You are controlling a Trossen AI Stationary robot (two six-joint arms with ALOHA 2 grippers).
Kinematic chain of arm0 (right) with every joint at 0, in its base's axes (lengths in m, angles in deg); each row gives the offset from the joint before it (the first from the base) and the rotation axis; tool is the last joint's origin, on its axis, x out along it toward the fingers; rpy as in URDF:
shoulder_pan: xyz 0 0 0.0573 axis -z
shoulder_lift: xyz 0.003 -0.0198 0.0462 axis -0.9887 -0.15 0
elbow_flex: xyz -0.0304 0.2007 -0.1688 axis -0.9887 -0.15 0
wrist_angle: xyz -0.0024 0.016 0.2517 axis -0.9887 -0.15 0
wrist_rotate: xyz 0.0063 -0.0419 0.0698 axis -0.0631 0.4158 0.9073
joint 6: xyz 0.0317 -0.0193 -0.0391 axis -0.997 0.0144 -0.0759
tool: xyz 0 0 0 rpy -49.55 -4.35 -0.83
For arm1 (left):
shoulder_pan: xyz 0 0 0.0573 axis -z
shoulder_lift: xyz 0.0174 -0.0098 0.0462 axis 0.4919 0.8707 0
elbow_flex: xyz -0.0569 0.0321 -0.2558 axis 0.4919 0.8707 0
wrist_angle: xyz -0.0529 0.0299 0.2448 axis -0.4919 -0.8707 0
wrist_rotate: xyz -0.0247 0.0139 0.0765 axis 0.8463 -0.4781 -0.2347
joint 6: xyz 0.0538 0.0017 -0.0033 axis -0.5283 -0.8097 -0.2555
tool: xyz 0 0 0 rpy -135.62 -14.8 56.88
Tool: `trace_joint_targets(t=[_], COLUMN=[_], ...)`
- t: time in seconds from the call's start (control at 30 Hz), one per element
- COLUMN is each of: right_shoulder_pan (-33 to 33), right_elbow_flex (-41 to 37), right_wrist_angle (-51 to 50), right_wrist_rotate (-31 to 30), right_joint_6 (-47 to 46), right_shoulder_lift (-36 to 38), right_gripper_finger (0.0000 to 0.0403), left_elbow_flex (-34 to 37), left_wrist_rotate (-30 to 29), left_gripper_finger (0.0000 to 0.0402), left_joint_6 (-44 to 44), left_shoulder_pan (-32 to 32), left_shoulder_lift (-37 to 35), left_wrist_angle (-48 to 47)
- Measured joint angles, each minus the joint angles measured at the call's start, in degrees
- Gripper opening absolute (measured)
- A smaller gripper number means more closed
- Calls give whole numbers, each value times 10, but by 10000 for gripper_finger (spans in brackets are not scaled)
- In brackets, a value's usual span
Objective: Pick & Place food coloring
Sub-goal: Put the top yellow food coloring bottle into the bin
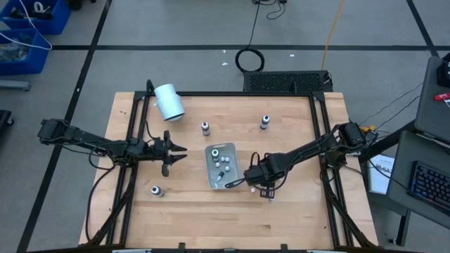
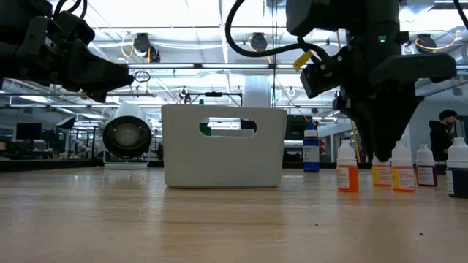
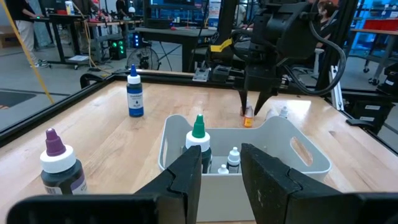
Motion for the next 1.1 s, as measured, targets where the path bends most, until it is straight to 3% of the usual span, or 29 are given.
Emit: trace_joint_targets(t=[0.23, 0.63, 0.87, 1.1], right_shoulder_pan=[0, 13, 37, 59], right_elbow_flex=[0, 32, 99, 173], right_wrist_angle=[-7, -5, 33, 81], right_wrist_rotate=[13, -21, -79, -76], right_joint_6=[0, 48, 144, 266], right_shoulder_lift=[0, 27, 68, 35], right_gripper_finger=[49, 43, 42, 41], left_elbow_flex=[0, 0, 0, 0], left_wrist_rotate=[0, 0, 0, 0], left_gripper_finger=[118, 118, 118, 118], left_joint_6=[0, 0, 0, 0], left_shoulder_pan=[0, 0, 0, 0], left_shoulder_lift=[0, 0, 0, 0], left_wrist_angle=[0, 0, 0, 0])
